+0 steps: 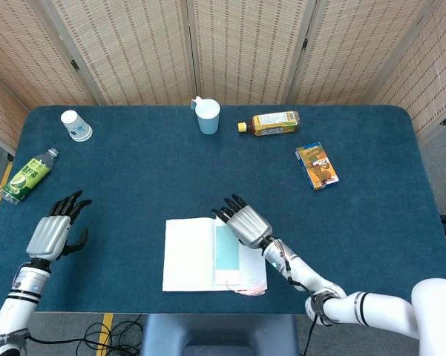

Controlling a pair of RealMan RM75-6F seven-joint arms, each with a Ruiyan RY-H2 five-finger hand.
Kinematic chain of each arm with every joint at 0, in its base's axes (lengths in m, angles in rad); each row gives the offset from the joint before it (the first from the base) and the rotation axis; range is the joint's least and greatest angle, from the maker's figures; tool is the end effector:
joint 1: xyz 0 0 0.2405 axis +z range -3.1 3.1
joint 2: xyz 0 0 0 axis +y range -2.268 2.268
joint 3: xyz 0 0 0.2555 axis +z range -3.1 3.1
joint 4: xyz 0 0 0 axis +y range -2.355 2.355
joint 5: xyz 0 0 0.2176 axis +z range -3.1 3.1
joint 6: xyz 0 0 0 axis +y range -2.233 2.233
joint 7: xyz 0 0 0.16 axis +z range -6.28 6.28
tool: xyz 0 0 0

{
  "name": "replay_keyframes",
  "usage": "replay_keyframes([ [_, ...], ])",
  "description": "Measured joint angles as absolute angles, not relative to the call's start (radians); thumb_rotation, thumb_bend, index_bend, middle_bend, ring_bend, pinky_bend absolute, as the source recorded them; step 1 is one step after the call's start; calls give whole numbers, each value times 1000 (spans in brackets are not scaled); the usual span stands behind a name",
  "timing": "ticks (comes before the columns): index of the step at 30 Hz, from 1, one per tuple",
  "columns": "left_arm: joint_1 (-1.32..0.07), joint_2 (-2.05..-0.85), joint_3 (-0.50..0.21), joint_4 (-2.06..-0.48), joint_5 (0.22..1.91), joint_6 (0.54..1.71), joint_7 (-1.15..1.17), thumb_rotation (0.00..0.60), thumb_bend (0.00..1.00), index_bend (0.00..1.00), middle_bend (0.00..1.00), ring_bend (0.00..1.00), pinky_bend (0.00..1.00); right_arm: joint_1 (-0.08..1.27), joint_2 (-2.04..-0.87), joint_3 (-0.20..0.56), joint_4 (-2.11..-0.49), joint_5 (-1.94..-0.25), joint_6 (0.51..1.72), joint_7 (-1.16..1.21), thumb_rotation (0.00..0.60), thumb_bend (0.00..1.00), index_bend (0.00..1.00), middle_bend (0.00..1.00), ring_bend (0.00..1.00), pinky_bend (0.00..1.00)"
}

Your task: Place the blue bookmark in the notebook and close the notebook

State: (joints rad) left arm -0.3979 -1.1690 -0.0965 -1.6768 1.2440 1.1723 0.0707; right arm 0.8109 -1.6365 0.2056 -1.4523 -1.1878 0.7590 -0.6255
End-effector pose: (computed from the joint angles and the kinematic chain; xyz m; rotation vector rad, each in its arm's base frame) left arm -0.2639 0.2913 0.1003 -1.5304 -1.0757 -0.8959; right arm -0.0965 -0.3435 -0.0797 2.2023 -0.6199 0.7816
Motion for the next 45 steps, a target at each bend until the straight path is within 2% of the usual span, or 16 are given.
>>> replay_keyframes([
  [14,-387,-1174,-94,-1656,1252,1163,48,600,568,159,0,0,110,914,-1704,189,-1341,-958,732,-716,600,616,0,203,0,12],
  [41,-391,-1182,-97,-1666,1263,1150,69,600,568,158,0,0,109,928,-1676,95,-1430,-946,818,-705,600,614,0,218,0,12],
  [43,-391,-1181,-98,-1665,1261,1149,68,600,568,158,0,0,110,929,-1675,93,-1432,-945,826,-706,600,593,0,198,0,12],
  [45,-390,-1180,-98,-1665,1261,1149,66,600,568,158,0,0,110,928,-1674,93,-1434,-948,836,-705,600,514,0,160,0,12],
])
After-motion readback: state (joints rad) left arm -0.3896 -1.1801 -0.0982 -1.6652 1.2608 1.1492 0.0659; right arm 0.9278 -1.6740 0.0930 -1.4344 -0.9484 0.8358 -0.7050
